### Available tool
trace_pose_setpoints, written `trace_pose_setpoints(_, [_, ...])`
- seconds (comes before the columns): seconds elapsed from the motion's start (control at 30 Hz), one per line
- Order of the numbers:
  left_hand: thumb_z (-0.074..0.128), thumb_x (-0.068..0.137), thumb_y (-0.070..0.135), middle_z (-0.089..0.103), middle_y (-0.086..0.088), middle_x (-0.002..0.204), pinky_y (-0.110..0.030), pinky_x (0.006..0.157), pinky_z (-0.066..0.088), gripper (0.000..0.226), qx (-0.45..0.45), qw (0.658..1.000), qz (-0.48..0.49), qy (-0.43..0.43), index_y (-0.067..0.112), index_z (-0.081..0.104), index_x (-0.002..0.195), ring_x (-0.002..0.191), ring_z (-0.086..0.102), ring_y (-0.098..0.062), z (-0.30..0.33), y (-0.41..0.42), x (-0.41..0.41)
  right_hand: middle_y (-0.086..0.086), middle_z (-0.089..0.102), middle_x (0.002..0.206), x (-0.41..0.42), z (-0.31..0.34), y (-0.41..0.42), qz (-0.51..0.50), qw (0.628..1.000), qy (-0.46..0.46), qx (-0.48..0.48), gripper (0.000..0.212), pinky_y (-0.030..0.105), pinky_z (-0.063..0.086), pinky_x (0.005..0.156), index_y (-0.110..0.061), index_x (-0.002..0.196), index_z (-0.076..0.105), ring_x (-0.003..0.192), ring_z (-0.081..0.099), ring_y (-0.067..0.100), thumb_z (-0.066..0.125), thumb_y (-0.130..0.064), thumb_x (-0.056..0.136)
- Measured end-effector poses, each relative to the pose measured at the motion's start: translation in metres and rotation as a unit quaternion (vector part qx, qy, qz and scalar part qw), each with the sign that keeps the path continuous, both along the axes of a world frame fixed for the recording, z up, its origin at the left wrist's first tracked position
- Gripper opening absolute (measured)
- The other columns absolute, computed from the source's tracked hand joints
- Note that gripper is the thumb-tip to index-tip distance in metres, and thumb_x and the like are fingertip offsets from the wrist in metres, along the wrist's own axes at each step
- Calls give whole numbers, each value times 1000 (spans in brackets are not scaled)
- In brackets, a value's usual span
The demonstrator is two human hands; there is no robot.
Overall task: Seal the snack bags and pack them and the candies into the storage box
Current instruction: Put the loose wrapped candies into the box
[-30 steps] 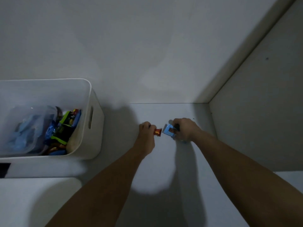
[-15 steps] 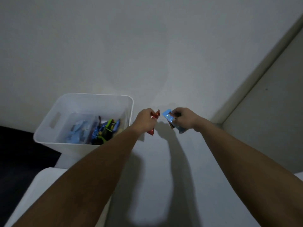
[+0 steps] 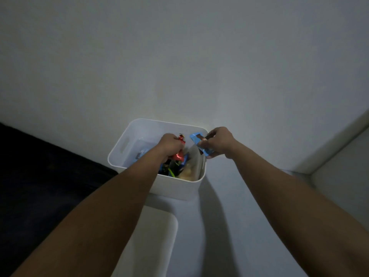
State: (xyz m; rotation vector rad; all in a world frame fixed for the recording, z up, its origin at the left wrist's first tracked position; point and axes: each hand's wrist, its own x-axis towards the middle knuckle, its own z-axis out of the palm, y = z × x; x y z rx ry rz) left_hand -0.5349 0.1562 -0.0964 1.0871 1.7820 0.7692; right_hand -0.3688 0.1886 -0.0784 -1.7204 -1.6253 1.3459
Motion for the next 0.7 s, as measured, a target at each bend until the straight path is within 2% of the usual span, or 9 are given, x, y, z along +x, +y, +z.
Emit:
trace_pose_setpoints(0.1, [65,85,5,58,-13,79,-25,48,46,11,-36,999,21,-5,3,59,94,60,56,-17,-13,-4,-23,22,65,90,-29,-5,-2,-14,1000,-3,-11,37,45,62,64,6,95,63,67,72,33,84,-14,72])
trace_pose_setpoints(0.2, [65,88,13,57,-11,76,-24,45,45,15,-45,997,48,-26,2,57,94,60,56,-19,-26,-4,-39,17,61,76,-52,-9,-3,-19,1000,5,-11,33,48,61,65,5,88,59,68,72,36,81,-16,75])
trace_pose_setpoints(0.27, [61,92,24,61,-17,82,-28,60,51,23,-44,996,56,-46,2,59,94,70,61,-26,-31,-2,-48,11,57,74,-66,-11,-3,-18,1000,2,-3,29,44,61,64,-2,81,52,76,70,36,73,-20,84])
trace_pose_setpoints(0.3, [57,94,32,63,-21,94,-33,74,54,33,-44,995,62,-58,0,61,99,82,63,-31,-32,-1,-52,11,57,78,-71,-12,-3,-10,1000,-16,10,26,42,61,67,-3,80,50,82,69,36,67,-22,88])
trace_pose_setpoints(0.37, [44,97,44,60,-22,123,-41,100,45,55,-43,994,76,-64,-4,58,119,110,57,-36,-32,-1,-60,15,57,90,-75,-18,-1,8,998,-60,23,19,44,59,79,-4,82,52,90,65,34,56,-19,93])
trace_pose_setpoints(0.47, [33,99,50,47,-17,142,-40,111,34,63,-38,994,89,-46,1,46,136,128,45,-35,-29,-5,-69,16,58,95,-74,-28,-1,20,996,-81,-4,8,46,60,77,-5,92,53,81,62,29,53,-13,91])
trace_pose_setpoints(0.57, [33,100,48,51,-18,137,-41,105,38,60,-8,996,87,4,0,50,131,122,50,-35,-28,-8,-76,21,66,99,-75,-30,-7,25,996,-87,8,16,48,59,78,3,96,62,85,69,33,59,-10,88])
trace_pose_setpoints(0.63, [38,99,46,62,-17,119,-43,96,48,53,30,996,80,30,0,60,112,103,60,-34,-27,-13,-81,23,68,98,-76,-26,-14,29,996,-80,20,15,49,59,80,3,93,64,88,70,36,61,-11,89])
trace_pose_setpoints(0.7, [46,96,43,67,-16,97,-42,82,55,46,66,994,87,15,0,63,95,81,63,-30,-25,-20,-88,22,70,93,-75,-21,-21,31,998,-61,15,13,49,60,76,-2,81,63,84,72,37,62,-11,90])
